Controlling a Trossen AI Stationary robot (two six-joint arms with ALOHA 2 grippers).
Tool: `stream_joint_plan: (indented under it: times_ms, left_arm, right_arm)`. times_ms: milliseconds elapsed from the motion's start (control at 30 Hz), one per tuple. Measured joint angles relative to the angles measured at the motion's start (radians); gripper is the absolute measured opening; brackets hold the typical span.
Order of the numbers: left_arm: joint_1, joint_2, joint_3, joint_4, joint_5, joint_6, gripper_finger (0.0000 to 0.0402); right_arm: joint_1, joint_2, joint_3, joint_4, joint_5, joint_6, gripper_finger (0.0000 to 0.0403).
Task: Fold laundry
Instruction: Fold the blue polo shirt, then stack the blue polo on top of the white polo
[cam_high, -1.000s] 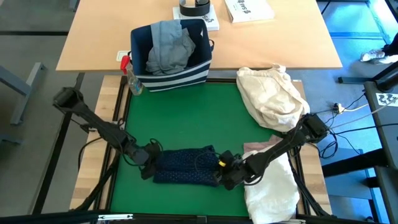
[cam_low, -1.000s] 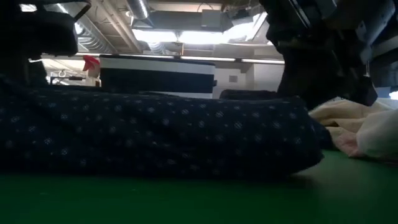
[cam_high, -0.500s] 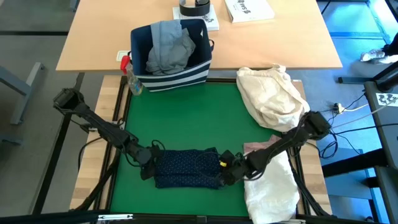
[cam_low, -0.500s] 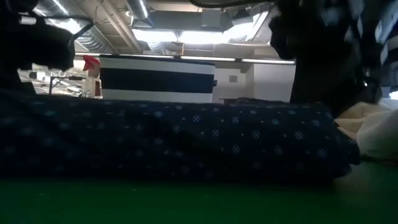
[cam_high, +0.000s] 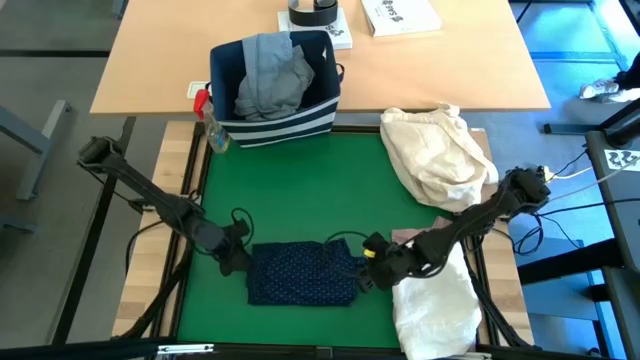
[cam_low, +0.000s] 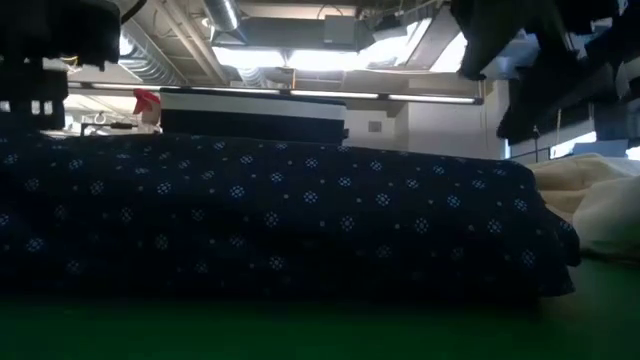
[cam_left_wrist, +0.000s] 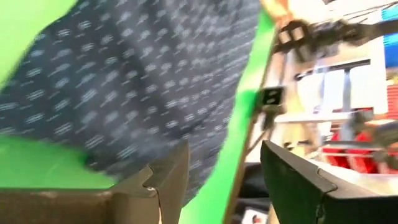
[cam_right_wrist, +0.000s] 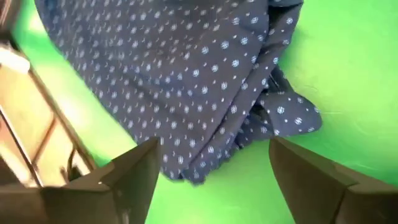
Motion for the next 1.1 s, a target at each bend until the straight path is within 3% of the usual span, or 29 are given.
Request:
stream_joint_plan:
  times_ms: [233, 467, 767, 1100]
  left_arm:
    - [0.0, -0.042, 0.027, 0.046, -0.138, 0.011, 0.019]
    - [0.021, 0.051, 0.027, 0.123, -0.202, 0.081, 0.019]
    - [0.128, 0.299, 0.028, 0.392, -0.127, 0.253, 0.019]
    - [0.192, 0.629, 0.028, 0.461, -0.05, 0.388, 0.019]
  right_arm:
    - [0.03, 0.038, -0.074, 0.102, 0.002, 0.195, 0.0309]
    - [0.023, 0.119, -0.147, 0.278, 0.014, 0.267, 0.0306]
    - [0.005, 0.2, -0.186, 0.461, 0.065, 0.279, 0.0305]
    - [0.001, 0.242, -0.183, 0.524, 0.135, 0.268, 0.0305]
